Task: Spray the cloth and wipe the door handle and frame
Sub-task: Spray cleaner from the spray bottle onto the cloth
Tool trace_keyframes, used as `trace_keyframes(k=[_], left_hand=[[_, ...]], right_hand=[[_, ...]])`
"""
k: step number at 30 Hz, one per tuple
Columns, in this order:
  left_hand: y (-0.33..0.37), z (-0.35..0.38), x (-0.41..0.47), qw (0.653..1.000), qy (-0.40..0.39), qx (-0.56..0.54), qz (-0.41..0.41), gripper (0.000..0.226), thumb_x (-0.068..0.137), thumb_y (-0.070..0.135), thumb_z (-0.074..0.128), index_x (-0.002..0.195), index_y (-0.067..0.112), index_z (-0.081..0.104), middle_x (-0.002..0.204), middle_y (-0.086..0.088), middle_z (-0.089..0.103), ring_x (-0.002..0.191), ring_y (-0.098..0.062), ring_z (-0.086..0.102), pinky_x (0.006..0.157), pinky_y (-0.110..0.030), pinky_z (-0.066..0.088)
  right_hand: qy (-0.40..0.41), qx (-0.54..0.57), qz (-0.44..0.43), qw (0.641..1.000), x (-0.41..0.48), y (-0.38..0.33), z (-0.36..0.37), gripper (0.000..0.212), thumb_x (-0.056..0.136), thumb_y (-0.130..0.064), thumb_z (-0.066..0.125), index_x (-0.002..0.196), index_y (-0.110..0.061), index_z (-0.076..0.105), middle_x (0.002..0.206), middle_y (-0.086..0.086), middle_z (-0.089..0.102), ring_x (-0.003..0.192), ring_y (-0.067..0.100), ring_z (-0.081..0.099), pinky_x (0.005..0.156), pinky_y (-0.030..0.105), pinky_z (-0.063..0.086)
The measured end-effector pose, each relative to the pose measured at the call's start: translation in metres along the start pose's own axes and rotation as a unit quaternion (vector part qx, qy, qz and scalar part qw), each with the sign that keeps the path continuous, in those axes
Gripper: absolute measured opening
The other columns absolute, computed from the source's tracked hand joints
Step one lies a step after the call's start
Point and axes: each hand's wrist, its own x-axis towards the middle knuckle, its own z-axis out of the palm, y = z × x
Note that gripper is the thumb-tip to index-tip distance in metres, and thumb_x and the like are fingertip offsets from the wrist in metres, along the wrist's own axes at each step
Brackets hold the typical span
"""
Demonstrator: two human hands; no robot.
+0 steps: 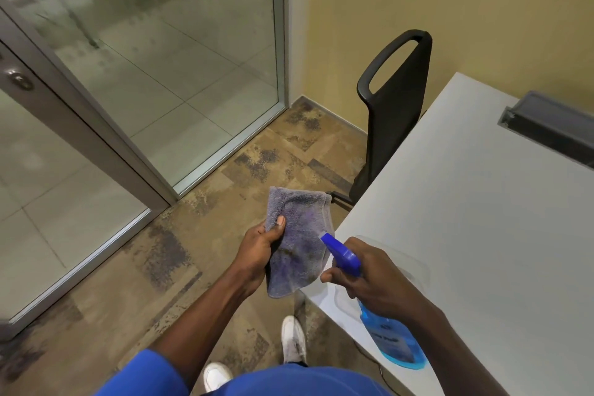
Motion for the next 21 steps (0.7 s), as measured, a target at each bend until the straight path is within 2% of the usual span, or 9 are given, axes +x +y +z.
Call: trace_keyframes(k=[2,7,11,13,17,19,21], left_hand=[[0.001,-0.001,0.000,1.000,0.000,0.001,0.002,0.028,0.116,0.027,0.064,0.115,0.014,0.088,0.122,-0.017,0.088,0.104,-0.029,0.088,0.079,-0.035,0.070],[0.001,-0.003,0.003,1.000,-0.001,0.010,0.009,0.029,0.117,0.028,0.062,0.127,0.010,0.083,0.125,-0.016,0.087,0.109,-0.031,0.087,0.081,-0.036,0.071],[0.003,-0.004,0.005,1.000,0.003,0.022,0.007,0.030,0.118,0.029,0.061,0.128,0.010,0.082,0.125,-0.015,0.088,0.108,-0.030,0.087,0.081,-0.037,0.070],[0.004,-0.004,0.005,1.000,0.004,0.025,0.007,0.031,0.118,0.029,0.060,0.128,0.009,0.082,0.125,-0.017,0.087,0.106,-0.030,0.087,0.081,-0.038,0.070],[0.004,-0.007,0.007,0.999,-0.007,0.044,0.010,0.034,0.118,0.031,0.060,0.131,0.007,0.081,0.125,-0.017,0.087,0.111,-0.034,0.086,0.092,-0.047,0.069],[0.003,-0.008,0.008,0.999,-0.012,0.051,0.010,0.036,0.118,0.032,0.060,0.129,0.005,0.081,0.124,-0.020,0.087,0.109,-0.036,0.085,0.094,-0.050,0.068],[0.002,-0.008,0.009,0.999,-0.009,0.053,0.009,0.036,0.118,0.031,0.060,0.128,0.004,0.082,0.123,-0.021,0.087,0.109,-0.037,0.085,0.094,-0.049,0.068]], right_hand=[[0.001,-0.010,0.016,1.000,0.001,0.001,-0.001,0.055,0.077,-0.072,0.067,0.099,-0.022,0.058,0.088,0.002,0.069,0.080,0.028,0.066,0.084,0.044,0.059],[0.007,0.007,0.027,1.000,0.000,0.002,-0.002,0.058,0.078,-0.067,0.066,0.109,-0.019,0.060,0.101,0.006,0.071,0.084,0.027,0.067,0.085,0.040,0.060],[-0.005,-0.006,0.020,1.000,0.000,0.001,0.003,0.060,0.076,-0.073,0.068,0.102,-0.020,0.059,0.094,0.004,0.068,0.083,0.028,0.066,0.084,0.045,0.060],[-0.009,-0.003,0.007,1.000,0.002,-0.001,0.006,0.069,0.073,-0.082,0.067,0.102,-0.020,0.062,0.095,0.002,0.068,0.082,0.028,0.065,0.082,0.047,0.061],[-0.008,0.007,-0.002,1.000,0.006,-0.007,0.011,0.093,0.060,-0.106,0.053,0.101,-0.024,0.063,0.095,-0.002,0.067,0.080,0.023,0.064,0.076,0.038,0.060],[-0.001,0.003,-0.009,1.000,0.008,-0.009,0.012,0.095,0.060,-0.106,0.053,0.098,-0.020,0.060,0.089,0.001,0.066,0.080,0.023,0.062,0.071,0.034,0.056],[0.006,0.011,-0.019,1.000,0.010,-0.011,0.012,0.086,0.067,-0.098,0.061,0.097,-0.017,0.061,0.087,0.004,0.066,0.080,0.021,0.062,0.069,0.032,0.055]])
